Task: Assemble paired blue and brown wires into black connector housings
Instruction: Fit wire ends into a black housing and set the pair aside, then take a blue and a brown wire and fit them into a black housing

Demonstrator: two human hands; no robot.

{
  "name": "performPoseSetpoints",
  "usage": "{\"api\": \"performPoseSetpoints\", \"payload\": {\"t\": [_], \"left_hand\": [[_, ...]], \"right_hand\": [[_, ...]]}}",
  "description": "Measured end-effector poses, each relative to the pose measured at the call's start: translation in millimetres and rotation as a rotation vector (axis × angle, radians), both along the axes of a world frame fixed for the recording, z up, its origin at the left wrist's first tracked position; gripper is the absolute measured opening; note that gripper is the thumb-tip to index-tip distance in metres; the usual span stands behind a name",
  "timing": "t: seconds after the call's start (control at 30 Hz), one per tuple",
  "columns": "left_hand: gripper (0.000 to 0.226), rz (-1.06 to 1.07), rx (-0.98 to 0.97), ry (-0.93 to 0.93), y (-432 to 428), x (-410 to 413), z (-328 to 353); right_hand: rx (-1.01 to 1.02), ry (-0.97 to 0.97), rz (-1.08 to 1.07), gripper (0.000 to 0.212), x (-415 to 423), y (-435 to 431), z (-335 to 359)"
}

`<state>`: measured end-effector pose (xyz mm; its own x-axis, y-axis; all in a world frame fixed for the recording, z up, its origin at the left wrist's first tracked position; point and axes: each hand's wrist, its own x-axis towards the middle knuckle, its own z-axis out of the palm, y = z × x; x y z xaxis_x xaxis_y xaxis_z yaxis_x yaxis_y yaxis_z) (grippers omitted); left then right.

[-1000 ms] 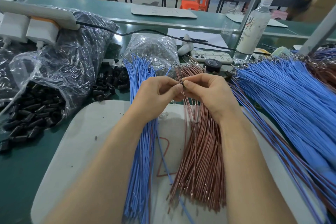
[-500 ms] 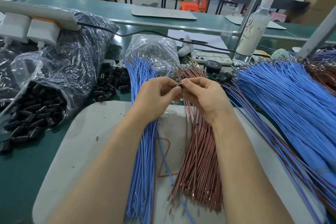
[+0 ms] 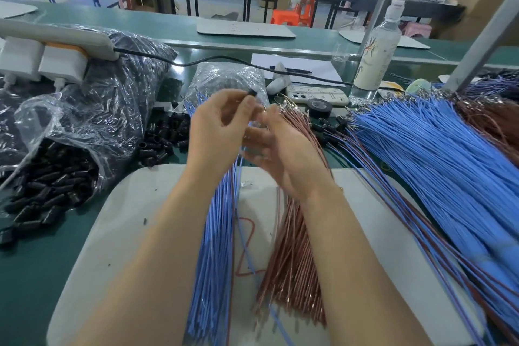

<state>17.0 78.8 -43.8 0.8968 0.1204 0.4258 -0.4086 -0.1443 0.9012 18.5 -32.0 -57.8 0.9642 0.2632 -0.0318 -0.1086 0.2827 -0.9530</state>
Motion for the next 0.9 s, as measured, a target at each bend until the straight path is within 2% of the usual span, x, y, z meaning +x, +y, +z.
{"api": "performPoseSetpoints", "payload": {"t": [0.03,0.1,0.2,0.3,0.43,0.57,0.63,0.7,0.77,0.9], "left_hand": [[0.006,0.008,-0.049,-0.020,0.5,-1.6,8.0],[0.009,0.028,-0.098,-0.064,1.5,-3.9,27.2],[0.008,0.077,-0.248,-0.098,3.1,-1.9,58.3],[0.008,0.097,-0.481,-0.046,-8.7,7.6,83.3],[0.010,0.058,-0.595,0.067,-65.8,22.8,85.1],[0.005,-0.120,-0.360,0.328,-139.4,38.2,49.5],[0.011,-0.181,-0.085,0.444,-164.9,41.1,20.1],[0.019,-0.165,0.250,0.458,-178.3,40.8,-10.3],[0.020,-0.115,0.464,0.436,-182.1,36.5,-29.3],[0.019,-0.114,0.612,0.397,-184.9,37.1,-40.9]], "right_hand": [[0.024,0.028,0.102,0.048,-5.2,2.0,3.9],[0.064,0.045,0.224,0.040,-17.5,0.1,14.0],[0.034,-0.022,0.258,0.033,-35.8,-22.7,33.3],[-0.161,-0.100,0.153,0.028,-55.0,-63.1,55.8],[-0.522,-0.188,-0.187,0.017,-76.4,-119.7,68.7],[-1.022,-0.131,-0.526,0.014,-72.0,-160.9,44.7],[-1.254,-0.067,-0.596,0.009,-63.8,-170.1,21.7],[-1.422,-0.013,-0.612,0.014,-57.7,-170.5,0.2],[-1.459,0.017,-0.611,0.019,-53.2,-168.0,-16.1],[-1.444,0.045,-0.661,0.018,-49.2,-167.3,-24.6]]}}
